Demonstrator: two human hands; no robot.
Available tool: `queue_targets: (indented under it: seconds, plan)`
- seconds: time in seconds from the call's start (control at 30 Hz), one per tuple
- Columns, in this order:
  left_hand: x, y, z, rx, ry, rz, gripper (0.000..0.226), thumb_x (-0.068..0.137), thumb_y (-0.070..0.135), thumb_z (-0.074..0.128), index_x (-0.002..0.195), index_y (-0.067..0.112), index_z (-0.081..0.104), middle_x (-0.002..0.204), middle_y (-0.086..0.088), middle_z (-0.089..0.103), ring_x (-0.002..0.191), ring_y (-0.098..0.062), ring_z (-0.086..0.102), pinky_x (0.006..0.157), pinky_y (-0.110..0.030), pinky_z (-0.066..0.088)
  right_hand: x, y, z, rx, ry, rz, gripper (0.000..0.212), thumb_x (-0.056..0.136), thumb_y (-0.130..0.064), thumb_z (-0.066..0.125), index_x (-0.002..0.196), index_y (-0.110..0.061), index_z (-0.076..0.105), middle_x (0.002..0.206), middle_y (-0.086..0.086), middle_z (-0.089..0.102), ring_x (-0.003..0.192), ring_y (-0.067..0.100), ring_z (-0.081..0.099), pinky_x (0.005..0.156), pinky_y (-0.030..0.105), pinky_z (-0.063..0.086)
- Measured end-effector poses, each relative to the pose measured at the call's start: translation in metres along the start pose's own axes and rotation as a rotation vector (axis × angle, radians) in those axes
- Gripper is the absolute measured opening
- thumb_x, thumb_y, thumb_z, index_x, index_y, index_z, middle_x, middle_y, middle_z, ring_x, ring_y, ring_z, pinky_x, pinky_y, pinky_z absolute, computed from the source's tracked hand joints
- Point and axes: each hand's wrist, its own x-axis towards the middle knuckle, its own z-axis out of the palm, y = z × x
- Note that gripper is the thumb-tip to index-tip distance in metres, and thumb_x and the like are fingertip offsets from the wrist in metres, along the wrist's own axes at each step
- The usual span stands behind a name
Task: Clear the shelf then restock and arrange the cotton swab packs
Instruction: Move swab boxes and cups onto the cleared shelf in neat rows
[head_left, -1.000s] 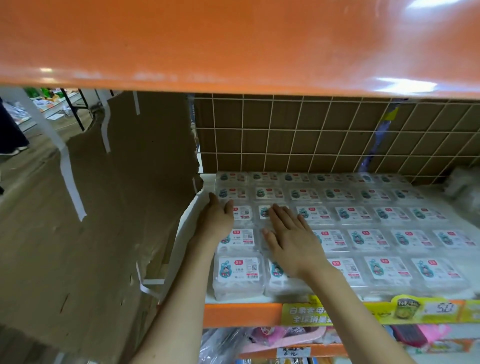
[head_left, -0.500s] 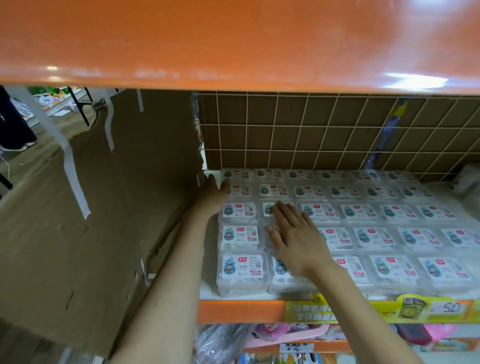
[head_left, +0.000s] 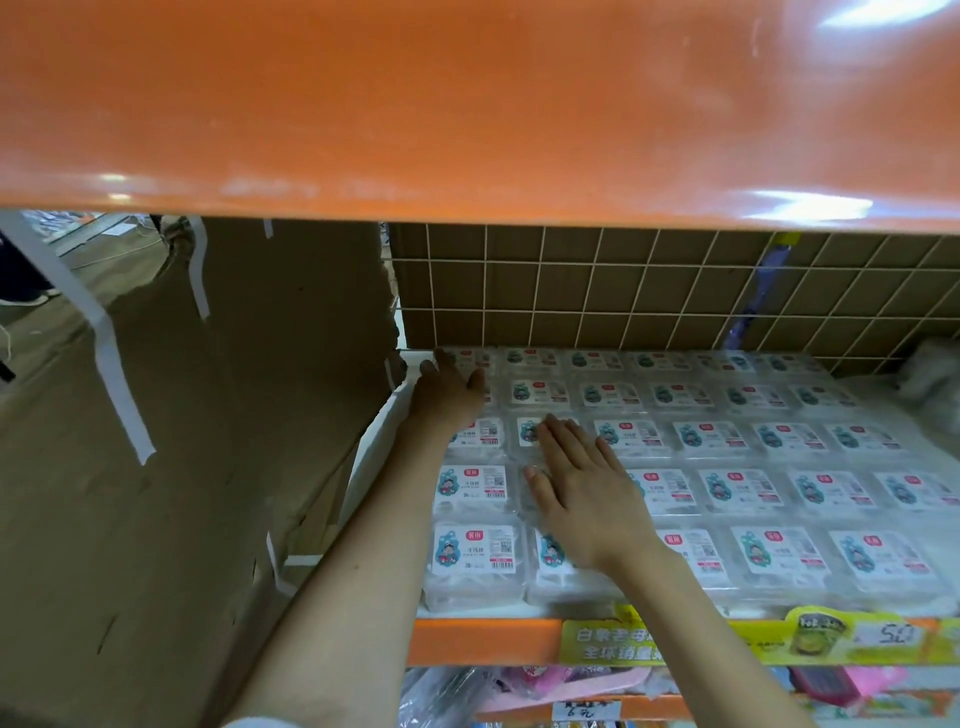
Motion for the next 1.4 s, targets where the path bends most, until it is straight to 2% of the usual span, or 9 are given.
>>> queue_targets:
  seconds: [0.3,0.6,0.77,0.97,1.07,1.17,1.2,1.27,1.4]
  plan:
    - [0.008,-0.008,0.001,-0.11,0.015,0.023,0.068,0.092,0.051,0.043,0.143,0.009,0.026,0.139,-0.019,0.04,0.119,-0.035,0.051,0.096,-0.046,0.047,0.0,-0.002,-0.002,-0.003,-0.007,0.007,0.091,0.07,-0.058,-0.018,0.151,-0.022,0.004,0.158,-0.007,-0.001,0.144,0.007,-0.007,0.108,0.024,-0.016]
    - [0.008,-0.01,-0.002,-0.143,0.027,0.044,0.069,0.09,0.051,0.049,0.14,0.008,0.031,0.132,-0.014,0.05,0.119,-0.032,0.052,0.095,-0.045,0.048,0.0,-0.002,-0.003,-0.003,-0.017,0.0,0.091,0.07,-0.058,-0.019,0.151,-0.022,0.002,0.158,-0.006,-0.003,0.144,0.008,-0.008,0.109,0.025,-0.015]
    - [0.008,-0.012,-0.005,-0.158,0.005,0.057,0.079,0.078,0.065,0.044,0.135,0.011,0.038,0.125,-0.012,0.056,0.108,-0.029,0.059,0.088,-0.044,0.053,0.0,-0.003,-0.004,0.003,-0.024,-0.003,0.084,0.077,-0.057,-0.015,0.151,-0.021,0.002,0.159,-0.006,-0.003,0.144,0.009,-0.008,0.111,0.026,-0.014]
    - [-0.004,-0.015,-0.021,-0.277,-0.102,0.115,0.058,0.085,0.054,0.057,0.131,0.021,0.044,0.125,-0.001,0.058,0.113,-0.021,0.058,0.088,-0.033,0.052,-0.002,-0.004,-0.006,0.012,-0.05,-0.002,0.075,0.084,-0.052,-0.004,0.151,-0.02,0.004,0.159,-0.005,-0.001,0.144,0.01,-0.007,0.113,0.028,-0.01]
    - [-0.029,-0.018,-0.036,-0.272,-0.199,0.152,0.033,0.092,0.049,0.052,0.113,0.023,0.054,0.101,0.005,0.067,0.095,-0.013,0.066,0.069,-0.016,0.052,-0.002,-0.004,-0.007,0.013,-0.053,0.0,0.07,0.088,-0.05,0.0,0.151,-0.02,0.005,0.159,-0.004,0.0,0.145,0.01,-0.006,0.114,0.028,-0.009]
    - [-0.06,-0.033,-0.043,-0.227,-0.193,0.136,0.059,0.082,0.075,0.04,0.115,0.028,0.053,0.105,0.008,0.067,0.096,-0.009,0.064,0.083,-0.029,0.052,-0.003,-0.003,-0.009,0.018,-0.064,0.0,0.057,0.1,-0.045,0.011,0.151,-0.019,0.004,0.159,-0.004,-0.001,0.145,0.01,-0.006,0.115,0.029,-0.008]
    - [-0.073,-0.037,-0.042,-0.252,-0.178,0.117,0.061,0.083,0.073,0.039,0.121,0.028,0.051,0.113,0.012,0.064,0.102,-0.008,0.061,0.087,-0.025,0.049,-0.003,-0.003,-0.009,0.02,-0.065,-0.001,0.056,0.101,-0.043,0.014,0.151,-0.019,0.004,0.159,-0.004,-0.001,0.145,0.01,-0.006,0.115,0.029,-0.008]
    - [-0.102,-0.041,-0.034,-0.357,-0.181,0.094,0.042,0.093,0.053,0.044,0.129,0.031,0.045,0.116,0.018,0.056,0.105,-0.003,0.054,0.08,-0.009,0.043,-0.003,-0.003,-0.009,0.022,-0.063,0.0,0.056,0.101,-0.043,0.015,0.151,-0.019,0.004,0.159,-0.004,-0.001,0.145,0.01,-0.006,0.115,0.03,-0.008]
    - [-0.131,-0.038,-0.012,-0.557,-0.155,0.102,0.046,0.095,0.036,0.05,0.137,0.04,0.032,0.125,0.02,0.052,0.115,-0.001,0.048,0.095,-0.021,0.037,-0.003,-0.004,-0.008,0.016,-0.066,0.002,0.066,0.093,-0.05,0.001,0.151,-0.019,0.004,0.159,-0.003,0.0,0.145,0.011,-0.006,0.114,0.03,-0.008]
